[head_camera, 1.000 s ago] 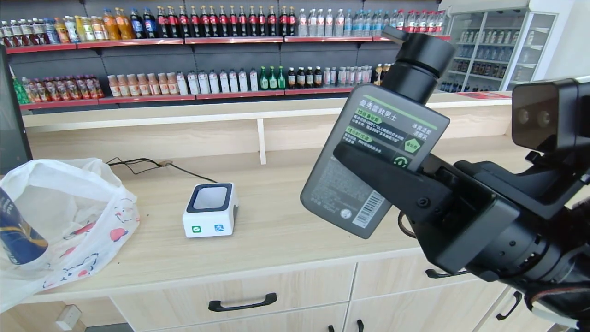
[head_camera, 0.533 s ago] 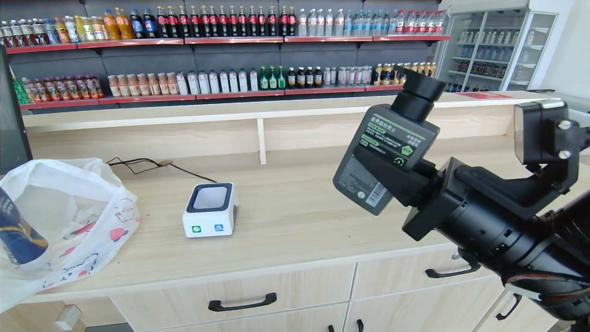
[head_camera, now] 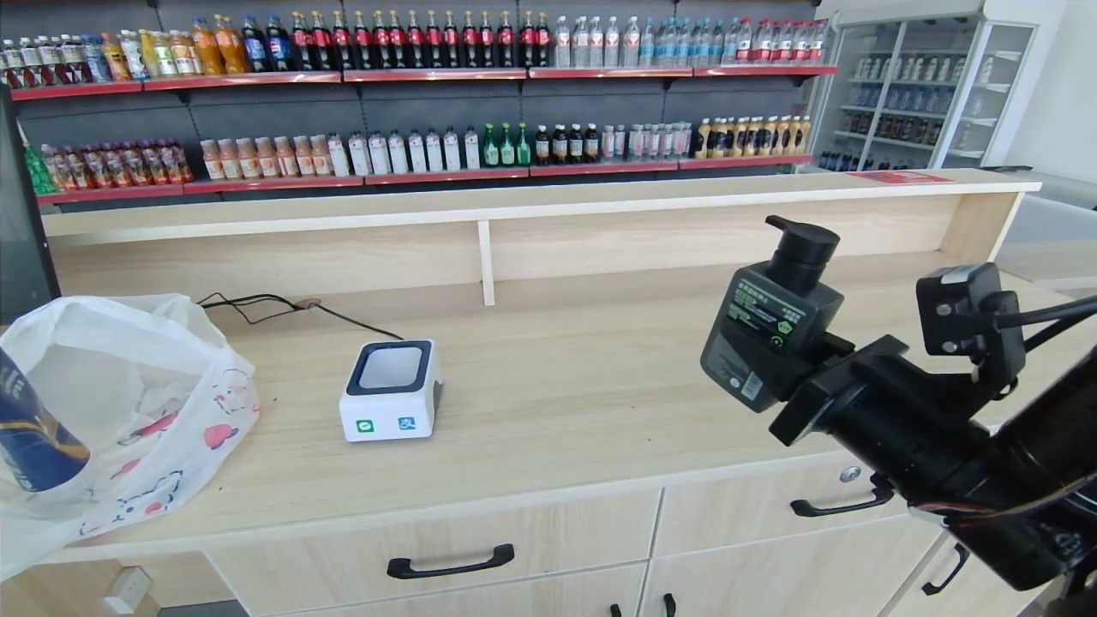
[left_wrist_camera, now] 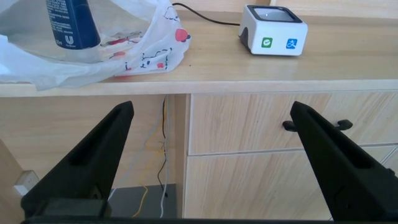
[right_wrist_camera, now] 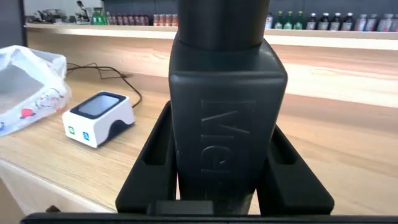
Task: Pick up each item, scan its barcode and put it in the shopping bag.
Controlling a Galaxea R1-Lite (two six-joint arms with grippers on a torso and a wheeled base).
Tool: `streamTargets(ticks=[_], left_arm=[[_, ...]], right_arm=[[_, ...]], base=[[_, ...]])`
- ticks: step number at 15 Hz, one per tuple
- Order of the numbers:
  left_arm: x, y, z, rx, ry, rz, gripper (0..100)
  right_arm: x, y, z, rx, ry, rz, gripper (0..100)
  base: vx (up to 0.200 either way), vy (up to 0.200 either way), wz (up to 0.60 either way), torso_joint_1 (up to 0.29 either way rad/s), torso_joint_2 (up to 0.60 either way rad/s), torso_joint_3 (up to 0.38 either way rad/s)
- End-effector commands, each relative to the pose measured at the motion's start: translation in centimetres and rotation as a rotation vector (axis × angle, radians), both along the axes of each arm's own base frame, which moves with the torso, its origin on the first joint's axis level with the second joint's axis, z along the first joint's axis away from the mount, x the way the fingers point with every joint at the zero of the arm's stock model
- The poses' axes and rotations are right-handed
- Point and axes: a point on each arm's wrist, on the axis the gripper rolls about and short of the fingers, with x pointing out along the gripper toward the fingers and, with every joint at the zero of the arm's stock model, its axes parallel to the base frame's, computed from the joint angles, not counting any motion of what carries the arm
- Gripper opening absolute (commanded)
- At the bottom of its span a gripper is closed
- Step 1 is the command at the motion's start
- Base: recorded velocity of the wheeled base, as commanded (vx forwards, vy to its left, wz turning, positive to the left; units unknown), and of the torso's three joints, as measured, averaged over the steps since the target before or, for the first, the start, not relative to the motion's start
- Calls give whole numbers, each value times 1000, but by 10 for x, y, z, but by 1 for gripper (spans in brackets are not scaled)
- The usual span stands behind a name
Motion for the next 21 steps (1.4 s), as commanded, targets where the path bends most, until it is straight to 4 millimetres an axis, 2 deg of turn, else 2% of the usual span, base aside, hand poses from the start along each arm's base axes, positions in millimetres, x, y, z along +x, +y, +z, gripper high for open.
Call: streamTargets(ticks=[1, 5, 18, 21], left_arm=[[0, 0, 0, -2, -1, 0, 100], [0, 0, 0, 0, -1, 1, 100], [0, 0, 0, -3, -2, 1, 100], [0, 0, 0, 0, -2, 1, 100]], right_arm=[[5, -7, -11, -15, 38, -36, 0], [5, -18, -14, 0, 53, -74, 0], [6, -18, -13, 11, 46, -75, 0], [6, -18, -13, 11, 46, -75, 0]], base=[[0, 200, 0, 7, 2, -2], [0, 200, 0, 2, 6, 4], [0, 200, 0, 2, 5, 4], [0, 0, 600, -2, 1, 2]])
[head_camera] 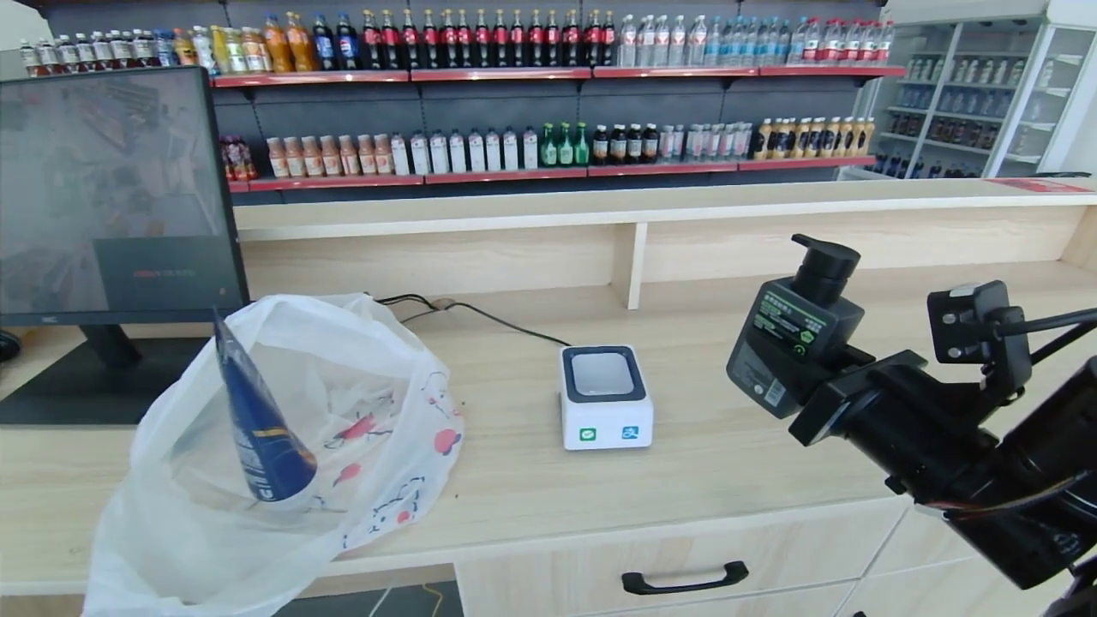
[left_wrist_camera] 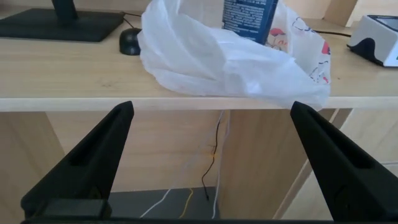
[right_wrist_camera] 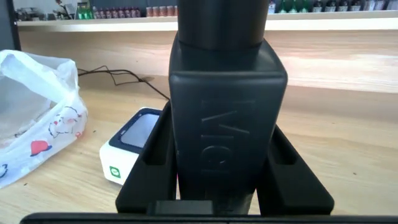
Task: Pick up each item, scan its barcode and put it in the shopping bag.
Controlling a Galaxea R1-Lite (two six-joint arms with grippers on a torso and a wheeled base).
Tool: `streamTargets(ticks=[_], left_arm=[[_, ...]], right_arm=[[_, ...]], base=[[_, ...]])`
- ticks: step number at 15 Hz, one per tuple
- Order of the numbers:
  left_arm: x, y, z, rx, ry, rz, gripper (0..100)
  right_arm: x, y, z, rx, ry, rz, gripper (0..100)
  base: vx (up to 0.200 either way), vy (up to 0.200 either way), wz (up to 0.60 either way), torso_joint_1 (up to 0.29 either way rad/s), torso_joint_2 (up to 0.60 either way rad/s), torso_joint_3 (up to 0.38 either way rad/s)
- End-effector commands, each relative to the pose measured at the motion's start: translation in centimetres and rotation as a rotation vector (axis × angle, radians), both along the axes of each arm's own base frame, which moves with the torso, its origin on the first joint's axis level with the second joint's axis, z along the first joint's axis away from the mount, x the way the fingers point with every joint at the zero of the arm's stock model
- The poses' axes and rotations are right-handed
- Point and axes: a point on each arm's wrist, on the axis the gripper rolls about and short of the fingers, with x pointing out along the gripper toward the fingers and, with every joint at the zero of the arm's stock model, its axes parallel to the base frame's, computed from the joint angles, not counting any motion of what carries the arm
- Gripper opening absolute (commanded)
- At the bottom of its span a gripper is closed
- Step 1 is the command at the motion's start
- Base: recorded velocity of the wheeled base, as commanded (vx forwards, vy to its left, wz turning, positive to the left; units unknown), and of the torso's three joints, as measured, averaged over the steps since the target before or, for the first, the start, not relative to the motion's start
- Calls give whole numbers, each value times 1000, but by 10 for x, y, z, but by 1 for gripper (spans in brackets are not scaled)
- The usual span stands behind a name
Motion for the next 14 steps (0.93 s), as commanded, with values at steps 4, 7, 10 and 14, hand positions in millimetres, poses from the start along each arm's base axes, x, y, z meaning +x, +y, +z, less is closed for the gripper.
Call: streamTargets(ticks=[4, 7, 10, 14], left_arm=[[0, 0, 0, -1, -1, 0, 100], [0, 0, 0, -1, 1, 0, 100], [0, 0, 0, -1, -1, 0, 100], [0, 0, 0, 0, 1, -1, 100]], right_arm=[[-1, -3, -1, -3, 6, -6, 0], [1, -1, 2, -2, -9, 0, 0], [9, 7, 10, -24, -64, 66, 0], [31, 20, 2, -170, -139, 119, 0]], base=[[0, 0, 450, 3, 1, 2], [0, 0, 0, 0, 0, 0], [0, 0, 0, 0, 0, 0], [0, 0, 0, 0, 0, 0]])
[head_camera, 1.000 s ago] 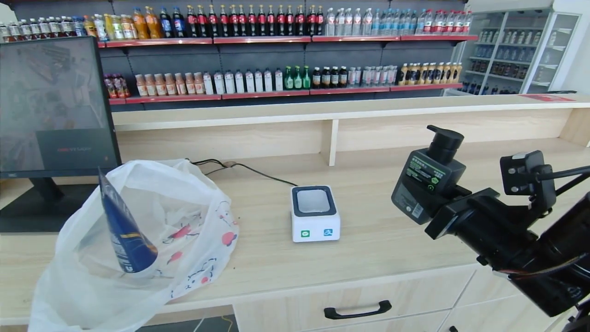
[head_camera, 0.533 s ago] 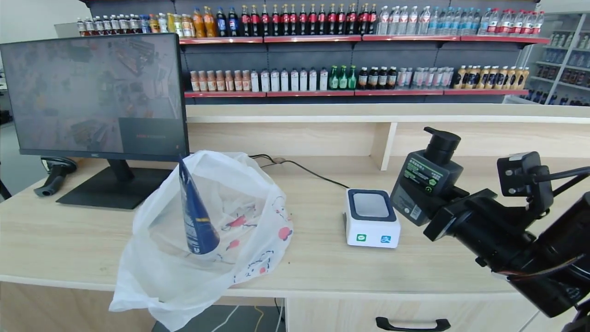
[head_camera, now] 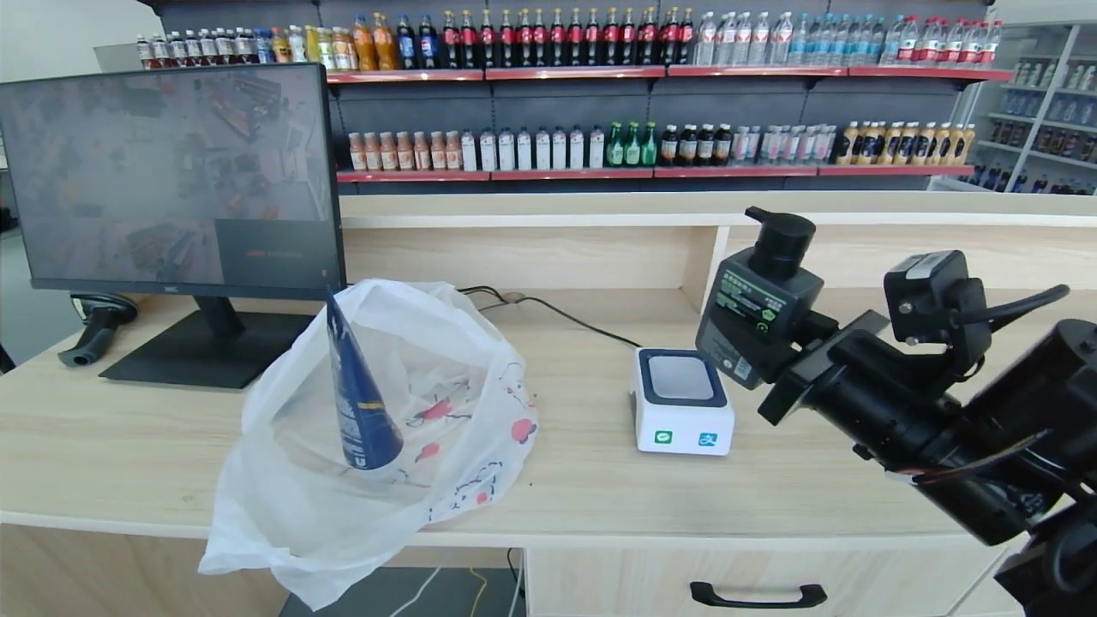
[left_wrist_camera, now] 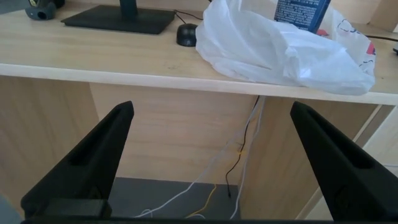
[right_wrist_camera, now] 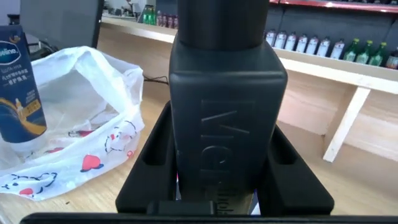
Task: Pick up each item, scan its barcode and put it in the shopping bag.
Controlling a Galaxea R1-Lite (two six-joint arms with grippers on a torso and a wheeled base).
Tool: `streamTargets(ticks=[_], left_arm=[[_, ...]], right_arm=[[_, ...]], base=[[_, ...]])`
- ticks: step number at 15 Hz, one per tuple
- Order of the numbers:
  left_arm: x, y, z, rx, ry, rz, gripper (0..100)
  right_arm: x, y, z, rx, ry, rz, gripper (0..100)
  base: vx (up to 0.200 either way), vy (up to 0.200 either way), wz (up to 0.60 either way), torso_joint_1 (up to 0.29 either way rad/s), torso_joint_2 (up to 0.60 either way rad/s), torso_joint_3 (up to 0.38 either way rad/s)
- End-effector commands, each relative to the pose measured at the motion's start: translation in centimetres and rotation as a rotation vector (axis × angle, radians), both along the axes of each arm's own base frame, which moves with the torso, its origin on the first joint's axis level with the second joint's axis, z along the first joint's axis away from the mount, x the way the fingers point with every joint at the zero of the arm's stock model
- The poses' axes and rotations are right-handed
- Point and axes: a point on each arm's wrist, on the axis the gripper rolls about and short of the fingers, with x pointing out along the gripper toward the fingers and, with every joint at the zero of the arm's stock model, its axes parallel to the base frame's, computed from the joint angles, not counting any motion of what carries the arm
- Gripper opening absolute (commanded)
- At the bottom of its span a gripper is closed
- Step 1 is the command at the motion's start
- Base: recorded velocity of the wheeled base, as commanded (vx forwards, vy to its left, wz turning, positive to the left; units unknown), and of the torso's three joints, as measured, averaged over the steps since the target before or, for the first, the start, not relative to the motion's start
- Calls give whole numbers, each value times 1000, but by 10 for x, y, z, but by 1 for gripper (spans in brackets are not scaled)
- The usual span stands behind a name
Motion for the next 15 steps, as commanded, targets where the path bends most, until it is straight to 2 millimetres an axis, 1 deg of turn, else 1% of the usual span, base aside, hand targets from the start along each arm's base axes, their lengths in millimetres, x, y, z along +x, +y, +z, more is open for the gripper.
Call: streamTargets(ticks=[1, 2, 4, 5, 8, 9, 11, 14, 15], left_arm=[[0, 0, 0, 0, -1, 0, 100], [0, 0, 0, -1, -1, 0, 100], [0, 0, 0, -3, -1, 0, 100], [0, 0, 0, -3, -1, 0, 100], [0, 0, 0, -1, -1, 0, 100], [0, 0, 0, -1, -1, -1, 100], [0, 0, 0, -1, -2, 0, 100], [0, 0, 0, 0, -5, -1, 100], [0, 0, 0, 2, -5, -1, 100]], right_arm=[[13, 5, -11, -58, -3, 22, 0], [25, 8, -15, -148, -81, 75, 0], [44, 17, -24, -267, -174, 89, 0], [46, 17, -21, -296, -215, 76, 0], [53, 18, -29, -375, -256, 70, 0], [55, 18, -28, -398, -286, 79, 0], [61, 11, -34, -470, -334, 107, 0], [71, -5, -39, -516, -353, 99, 0], [76, -7, -43, -529, -360, 116, 0]], base=[[0, 0, 0, 0, 0, 0], [0, 0, 0, 0, 0, 0], [0, 0, 0, 0, 0, 0], [0, 0, 0, 0, 0, 0], [0, 0, 0, 0, 0, 0], [0, 0, 0, 0, 0, 0], [0, 0, 0, 0, 0, 0], [0, 0, 0, 0, 0, 0], [0, 0, 0, 0, 0, 0]])
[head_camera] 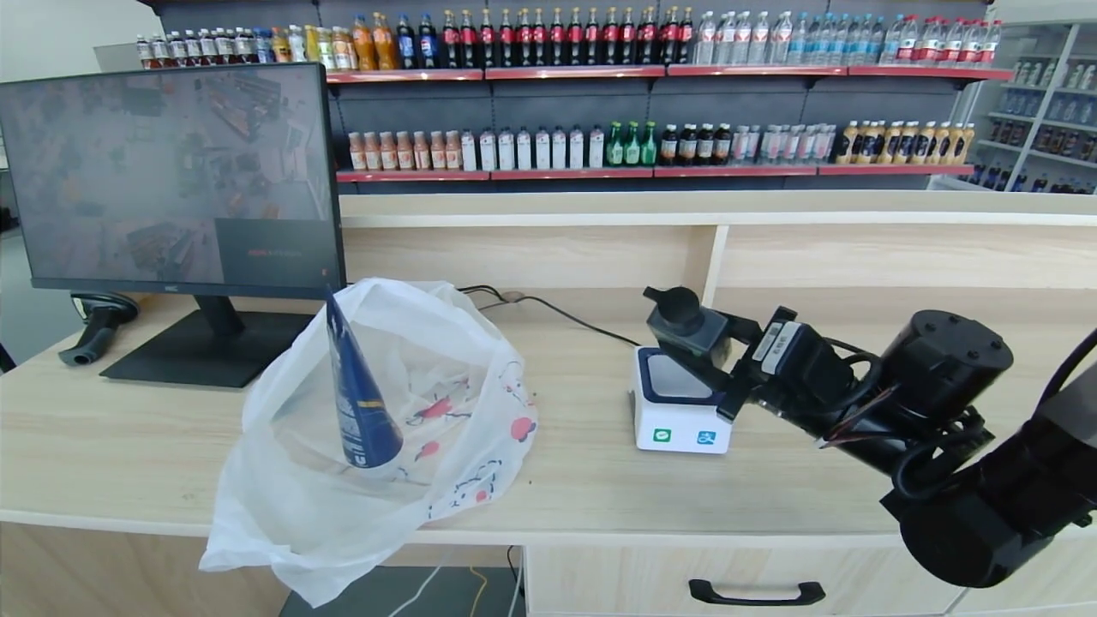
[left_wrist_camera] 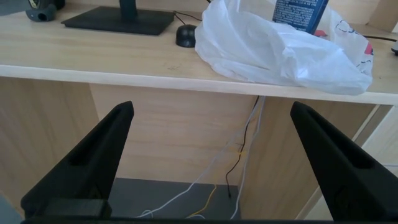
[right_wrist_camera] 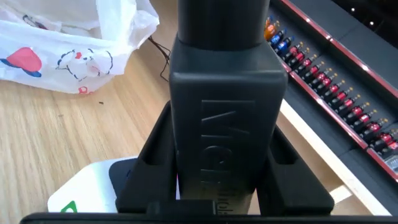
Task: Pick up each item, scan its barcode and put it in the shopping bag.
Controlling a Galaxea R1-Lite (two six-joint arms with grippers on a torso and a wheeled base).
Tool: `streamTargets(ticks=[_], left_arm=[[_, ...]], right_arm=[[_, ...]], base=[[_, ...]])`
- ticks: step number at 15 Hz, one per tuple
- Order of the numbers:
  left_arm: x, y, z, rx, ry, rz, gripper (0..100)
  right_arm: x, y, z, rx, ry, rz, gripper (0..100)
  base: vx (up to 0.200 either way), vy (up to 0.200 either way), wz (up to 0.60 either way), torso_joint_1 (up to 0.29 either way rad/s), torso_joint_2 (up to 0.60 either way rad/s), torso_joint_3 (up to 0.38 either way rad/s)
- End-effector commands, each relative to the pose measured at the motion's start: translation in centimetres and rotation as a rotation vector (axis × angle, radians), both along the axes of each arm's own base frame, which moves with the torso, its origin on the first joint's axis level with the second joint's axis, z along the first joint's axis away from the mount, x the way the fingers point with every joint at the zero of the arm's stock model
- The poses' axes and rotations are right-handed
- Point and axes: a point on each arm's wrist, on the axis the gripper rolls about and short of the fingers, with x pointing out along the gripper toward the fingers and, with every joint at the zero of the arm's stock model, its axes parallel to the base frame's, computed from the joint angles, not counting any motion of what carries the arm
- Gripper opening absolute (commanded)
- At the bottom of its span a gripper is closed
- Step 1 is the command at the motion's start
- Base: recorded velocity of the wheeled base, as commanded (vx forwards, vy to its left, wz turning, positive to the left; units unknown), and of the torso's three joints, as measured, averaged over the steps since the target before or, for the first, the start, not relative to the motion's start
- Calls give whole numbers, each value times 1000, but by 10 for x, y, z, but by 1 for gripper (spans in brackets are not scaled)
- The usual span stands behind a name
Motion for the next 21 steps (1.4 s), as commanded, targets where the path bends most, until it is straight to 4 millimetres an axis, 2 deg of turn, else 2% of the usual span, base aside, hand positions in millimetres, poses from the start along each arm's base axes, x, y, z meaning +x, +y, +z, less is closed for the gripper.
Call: streamTargets(ticks=[1, 5, 21], left_arm=[[0, 0, 0, 0, -3, 0, 100], [0, 0, 0, 10, -4, -2, 100], [0, 0, 2, 32, -16, 3, 100]], right_arm=[[12, -5, -8, -22, -6, 6, 0], [20, -2, -13, -38, -16, 24, 0], [19, 0, -23, -88, -29, 80, 0]], base=[[0, 0, 0, 0, 0, 0], [0, 0, 0, 0, 0, 0], [0, 0, 0, 0, 0, 0]])
